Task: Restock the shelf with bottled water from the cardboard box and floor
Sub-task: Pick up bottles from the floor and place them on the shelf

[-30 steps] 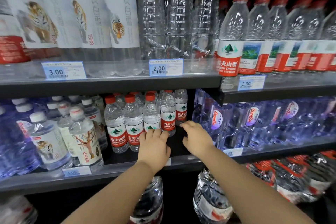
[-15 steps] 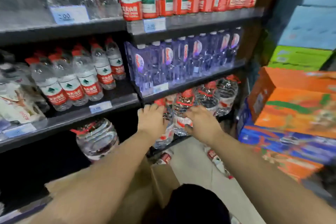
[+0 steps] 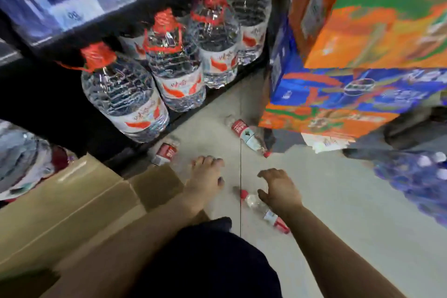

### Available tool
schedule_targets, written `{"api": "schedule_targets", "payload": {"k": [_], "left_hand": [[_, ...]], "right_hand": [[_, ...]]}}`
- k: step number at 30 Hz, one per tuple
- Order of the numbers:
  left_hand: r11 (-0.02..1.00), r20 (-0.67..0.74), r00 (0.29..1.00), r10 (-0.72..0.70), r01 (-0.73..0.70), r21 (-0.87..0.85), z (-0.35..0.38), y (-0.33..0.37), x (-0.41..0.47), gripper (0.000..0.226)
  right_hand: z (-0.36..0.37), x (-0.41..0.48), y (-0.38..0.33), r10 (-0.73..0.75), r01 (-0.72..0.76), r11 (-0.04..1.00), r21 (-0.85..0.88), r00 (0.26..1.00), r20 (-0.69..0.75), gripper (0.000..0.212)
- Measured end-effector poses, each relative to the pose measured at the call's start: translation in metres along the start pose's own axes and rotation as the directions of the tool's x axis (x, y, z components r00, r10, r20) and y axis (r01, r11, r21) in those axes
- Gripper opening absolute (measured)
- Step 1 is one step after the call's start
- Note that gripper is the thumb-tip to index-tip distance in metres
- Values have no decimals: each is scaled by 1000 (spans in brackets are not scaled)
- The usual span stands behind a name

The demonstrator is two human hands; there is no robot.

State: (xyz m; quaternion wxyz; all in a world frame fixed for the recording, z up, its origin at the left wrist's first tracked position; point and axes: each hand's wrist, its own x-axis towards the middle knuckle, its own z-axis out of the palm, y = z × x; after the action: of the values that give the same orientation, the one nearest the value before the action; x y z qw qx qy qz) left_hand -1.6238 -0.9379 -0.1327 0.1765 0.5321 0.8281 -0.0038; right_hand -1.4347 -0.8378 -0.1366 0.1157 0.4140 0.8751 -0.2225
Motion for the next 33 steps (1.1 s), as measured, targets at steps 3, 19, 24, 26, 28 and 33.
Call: {"api": "schedule_targets", "payload": {"k": [3, 19, 24, 26, 28, 33], "left_hand": [[997, 50, 996, 72, -73, 12, 37, 1, 25, 44], [957, 128, 964, 233, -251, 148, 118, 30, 250, 79], [951, 132, 968, 212, -236, 202, 122, 34, 269, 69], [943, 60, 969, 239, -246, 224, 125, 32, 267, 56], [937, 3, 964, 267, -260, 231, 129, 25, 258, 44], [932, -174, 928, 330, -292, 213, 145, -3, 235, 53]], "right_hand": [[43, 12, 21, 96, -97, 995, 15, 993, 74, 51], [160, 40, 88, 292, -295, 955, -35, 910, 294, 76], [168, 32, 95, 338, -333, 940, -68, 893, 296, 74], [170, 32, 95, 335, -331, 942, -60, 905, 263, 70], [169, 37, 91, 344, -348, 937, -28, 906, 247, 68], [159, 67, 73, 476, -507, 857, 87, 846, 240, 75]]}}
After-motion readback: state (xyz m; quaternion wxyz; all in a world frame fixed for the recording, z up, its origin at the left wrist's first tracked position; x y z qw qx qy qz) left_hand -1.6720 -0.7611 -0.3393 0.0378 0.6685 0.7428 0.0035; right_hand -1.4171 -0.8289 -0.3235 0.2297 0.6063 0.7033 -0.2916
